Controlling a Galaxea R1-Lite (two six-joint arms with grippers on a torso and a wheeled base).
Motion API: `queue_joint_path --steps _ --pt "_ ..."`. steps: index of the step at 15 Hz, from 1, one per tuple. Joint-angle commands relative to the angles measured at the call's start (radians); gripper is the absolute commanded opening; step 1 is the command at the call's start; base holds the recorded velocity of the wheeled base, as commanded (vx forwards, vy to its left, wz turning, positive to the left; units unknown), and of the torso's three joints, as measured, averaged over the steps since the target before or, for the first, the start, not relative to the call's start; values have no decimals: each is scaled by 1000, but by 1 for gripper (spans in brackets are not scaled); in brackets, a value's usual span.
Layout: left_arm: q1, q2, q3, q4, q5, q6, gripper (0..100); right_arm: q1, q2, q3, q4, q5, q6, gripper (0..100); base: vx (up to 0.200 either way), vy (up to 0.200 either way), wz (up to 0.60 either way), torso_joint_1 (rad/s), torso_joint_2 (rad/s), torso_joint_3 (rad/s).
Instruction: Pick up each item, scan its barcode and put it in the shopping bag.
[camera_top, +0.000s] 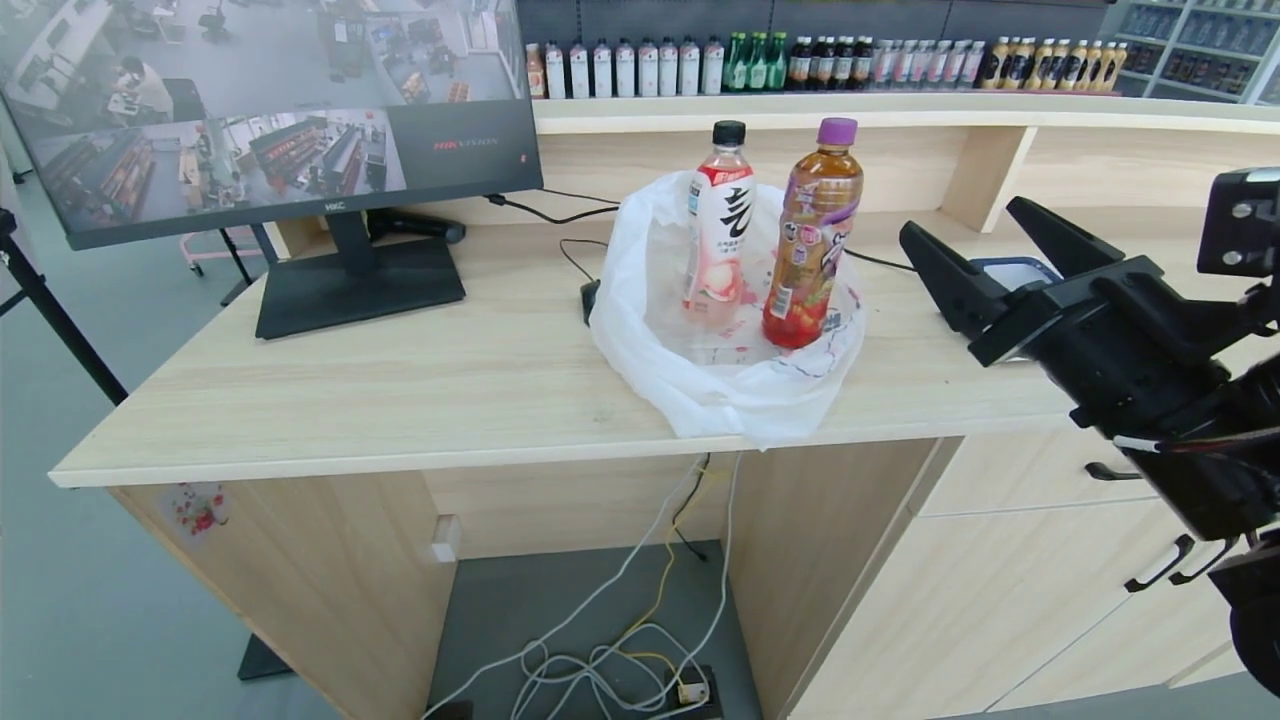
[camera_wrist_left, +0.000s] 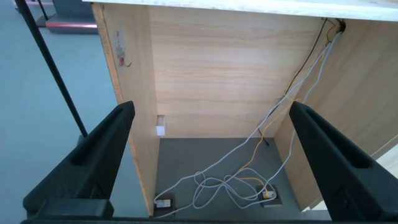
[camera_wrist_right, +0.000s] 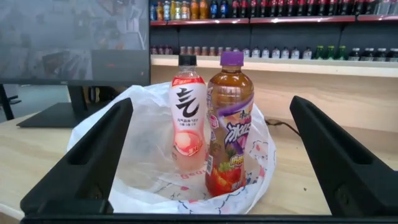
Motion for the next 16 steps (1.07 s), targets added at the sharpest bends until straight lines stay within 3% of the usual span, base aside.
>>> queue_joint_path --steps 1,16 --pt "0 0 0 0 0 5 100 1 8 -1 -4 0 0 100 0 -200 0 22 12 -12" --pt "2 0 0 0 2 -5 100 3 8 3 -4 1 0 100 0 -200 0 3 3 3"
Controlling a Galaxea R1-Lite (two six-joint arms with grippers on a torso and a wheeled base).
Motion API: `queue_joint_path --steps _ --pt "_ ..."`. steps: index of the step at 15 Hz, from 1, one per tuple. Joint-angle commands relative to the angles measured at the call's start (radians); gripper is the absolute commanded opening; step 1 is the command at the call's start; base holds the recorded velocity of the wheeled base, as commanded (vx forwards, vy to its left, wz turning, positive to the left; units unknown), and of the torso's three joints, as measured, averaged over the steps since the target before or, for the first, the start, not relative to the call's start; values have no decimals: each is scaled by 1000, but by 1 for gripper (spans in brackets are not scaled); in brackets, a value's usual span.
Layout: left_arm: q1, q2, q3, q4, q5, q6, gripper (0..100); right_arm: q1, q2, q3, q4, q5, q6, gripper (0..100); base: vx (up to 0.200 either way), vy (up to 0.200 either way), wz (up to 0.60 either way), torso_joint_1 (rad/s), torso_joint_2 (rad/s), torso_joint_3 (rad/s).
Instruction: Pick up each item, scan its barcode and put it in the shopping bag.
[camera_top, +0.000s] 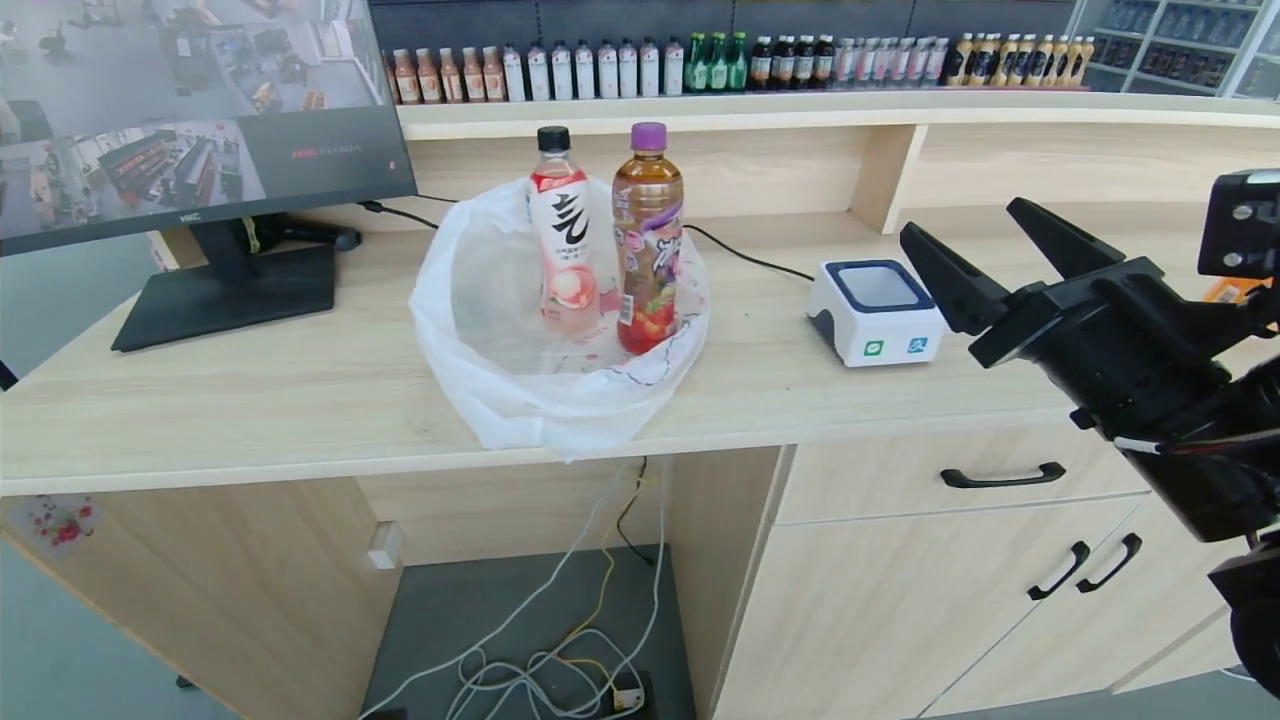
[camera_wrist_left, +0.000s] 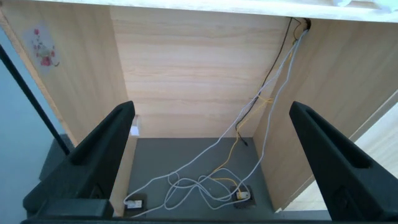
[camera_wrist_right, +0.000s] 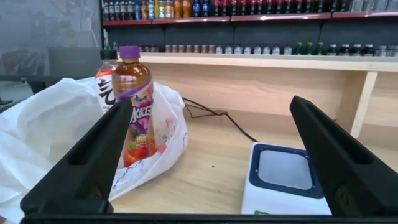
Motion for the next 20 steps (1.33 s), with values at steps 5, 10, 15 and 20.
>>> queue_joint_path --steps 5,10,15,20 --pt "0 0 0 0 1 0 100 2 8 1 -1 2 -1 100 0 -200 0 1 2 4" --pt "0 0 0 0 1 0 100 17 26 -3 -1 2 -1 100 0 -200 0 0 3 0" --pt "-2 0 0 0 0 0 100 29 40 -9 -1 2 -1 100 0 -200 0 1 3 0" --pt "0 0 0 0 1 0 100 31 43 -2 -1 2 1 100 0 -200 0 4 2 3"
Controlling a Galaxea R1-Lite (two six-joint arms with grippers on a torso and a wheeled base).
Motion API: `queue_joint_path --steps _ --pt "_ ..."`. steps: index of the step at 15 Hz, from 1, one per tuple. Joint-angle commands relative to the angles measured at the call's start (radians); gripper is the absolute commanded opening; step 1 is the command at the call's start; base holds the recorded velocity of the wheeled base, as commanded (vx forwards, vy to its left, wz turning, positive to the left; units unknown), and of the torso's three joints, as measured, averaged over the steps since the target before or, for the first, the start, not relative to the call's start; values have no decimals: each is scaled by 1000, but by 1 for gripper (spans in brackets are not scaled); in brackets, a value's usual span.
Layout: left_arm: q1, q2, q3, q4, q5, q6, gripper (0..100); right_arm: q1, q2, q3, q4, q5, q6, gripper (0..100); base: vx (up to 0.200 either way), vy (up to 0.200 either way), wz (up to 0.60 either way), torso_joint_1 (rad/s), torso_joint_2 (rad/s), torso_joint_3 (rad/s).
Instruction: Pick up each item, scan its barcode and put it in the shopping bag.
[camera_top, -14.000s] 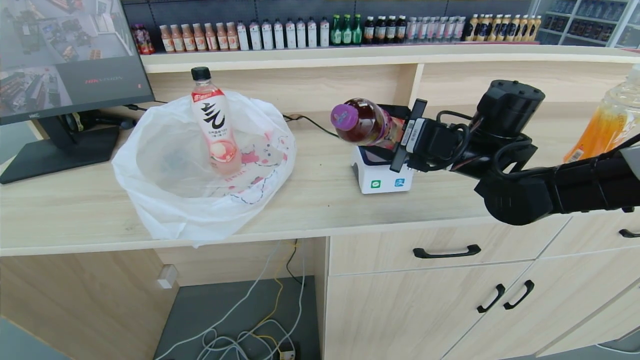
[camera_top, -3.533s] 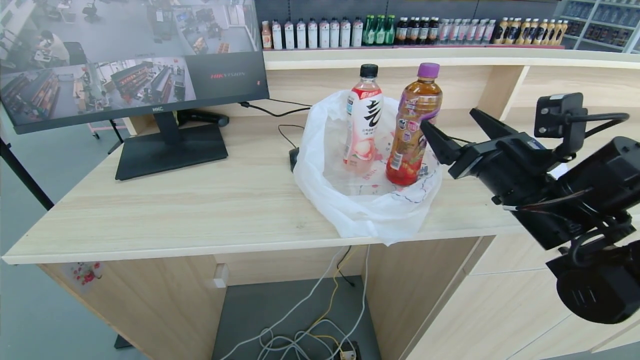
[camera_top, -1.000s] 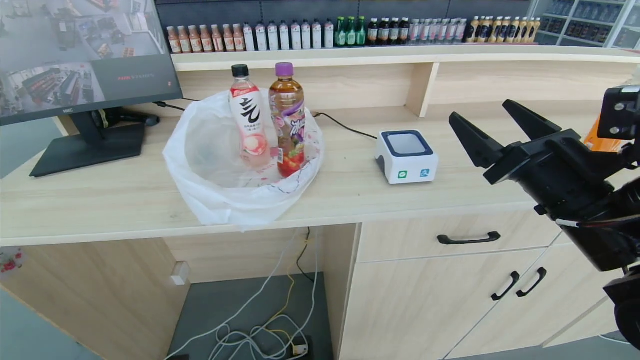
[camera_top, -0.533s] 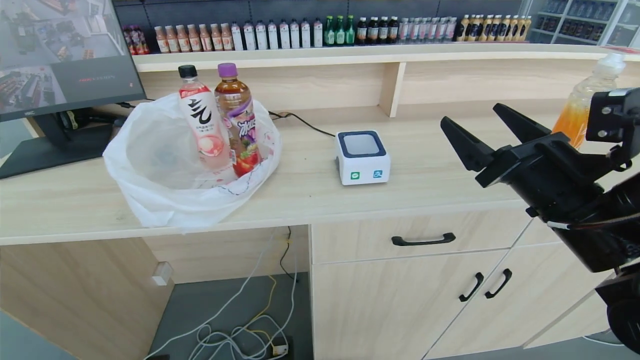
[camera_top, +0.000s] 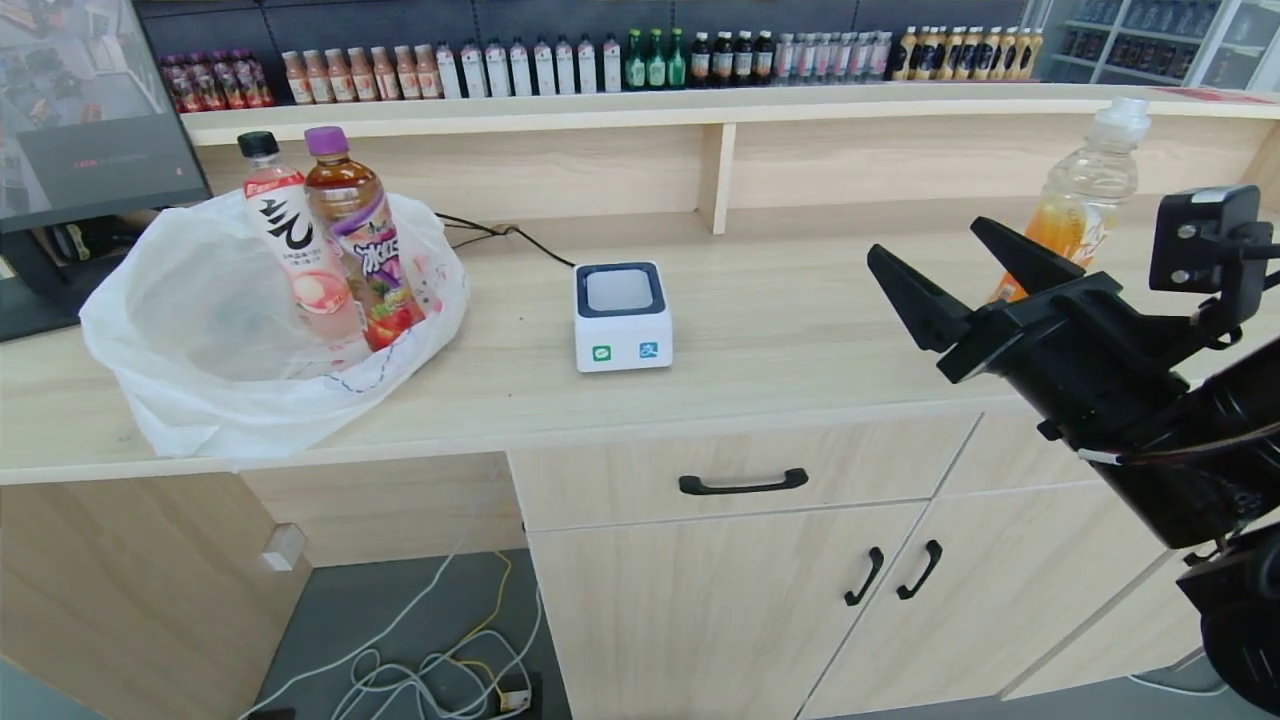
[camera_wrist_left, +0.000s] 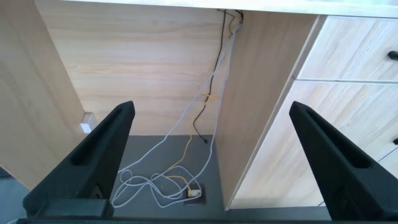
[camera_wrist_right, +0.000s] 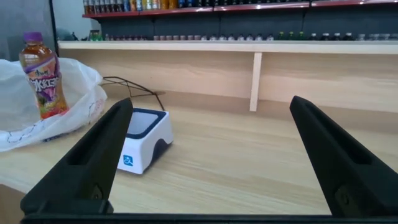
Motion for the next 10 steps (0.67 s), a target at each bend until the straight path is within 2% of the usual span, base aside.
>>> queue_joint_path --steps 1,10 --pt "0 0 0 0 1 0 100 1 8 1 -1 0 0 100 0 -200 0 -2 2 7" --pt "0 0 0 0 1 0 100 1 6 2 -1 0 -1 100 0 -200 0 2 2 4"
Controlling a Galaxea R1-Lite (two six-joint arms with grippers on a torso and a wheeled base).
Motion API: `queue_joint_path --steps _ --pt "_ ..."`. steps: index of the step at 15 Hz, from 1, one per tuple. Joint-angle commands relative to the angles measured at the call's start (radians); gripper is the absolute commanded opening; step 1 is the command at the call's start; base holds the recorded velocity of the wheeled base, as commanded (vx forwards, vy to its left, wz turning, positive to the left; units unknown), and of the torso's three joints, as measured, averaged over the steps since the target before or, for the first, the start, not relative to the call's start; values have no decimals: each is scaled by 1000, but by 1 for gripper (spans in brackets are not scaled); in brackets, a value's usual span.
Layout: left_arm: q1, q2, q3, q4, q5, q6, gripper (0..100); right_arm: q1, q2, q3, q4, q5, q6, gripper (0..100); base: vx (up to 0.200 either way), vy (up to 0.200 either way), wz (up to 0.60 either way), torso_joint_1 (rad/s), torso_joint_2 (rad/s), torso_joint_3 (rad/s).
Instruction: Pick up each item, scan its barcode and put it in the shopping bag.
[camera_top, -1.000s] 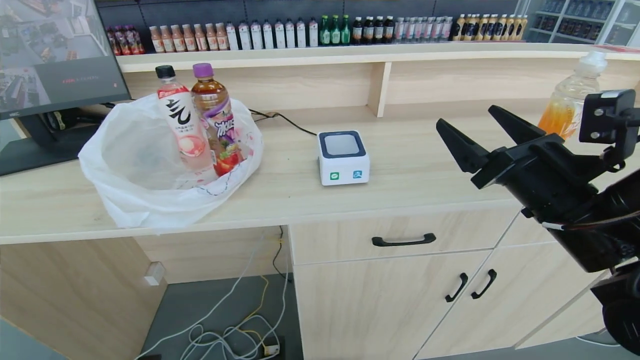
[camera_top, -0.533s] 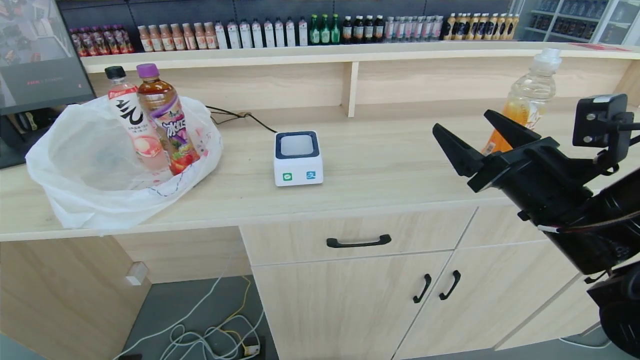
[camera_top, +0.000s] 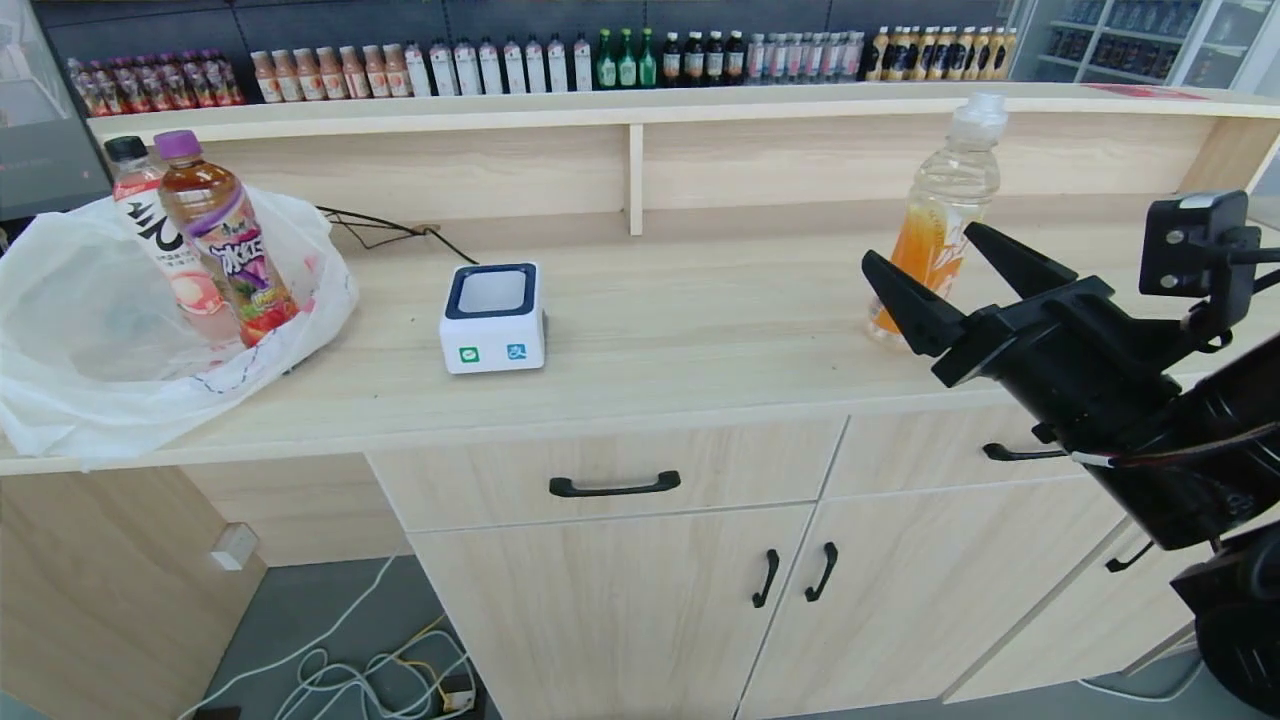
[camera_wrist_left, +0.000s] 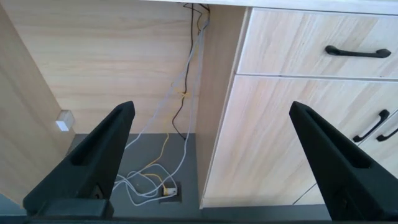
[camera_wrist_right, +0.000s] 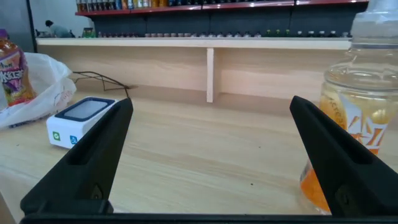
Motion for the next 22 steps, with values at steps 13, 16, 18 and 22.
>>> queue_joint_path --steps 13,16,18,22 --pt "0 0 0 0 0 4 100 -9 21 11 -1 -3 -1 100 0 -15 0 -1 1 -1" --pt "0 0 0 0 -1 4 100 -15 21 31 -1 -3 16 100 0 0 0 0 0 0" --pt "0 0 0 0 0 4 100 -46 31 -28 20 0 21 100 0 0 0 0 0 0" --pt "0 0 0 0 -1 4 100 -86 18 -213 305 5 41 100 0 0 0 0 0 0"
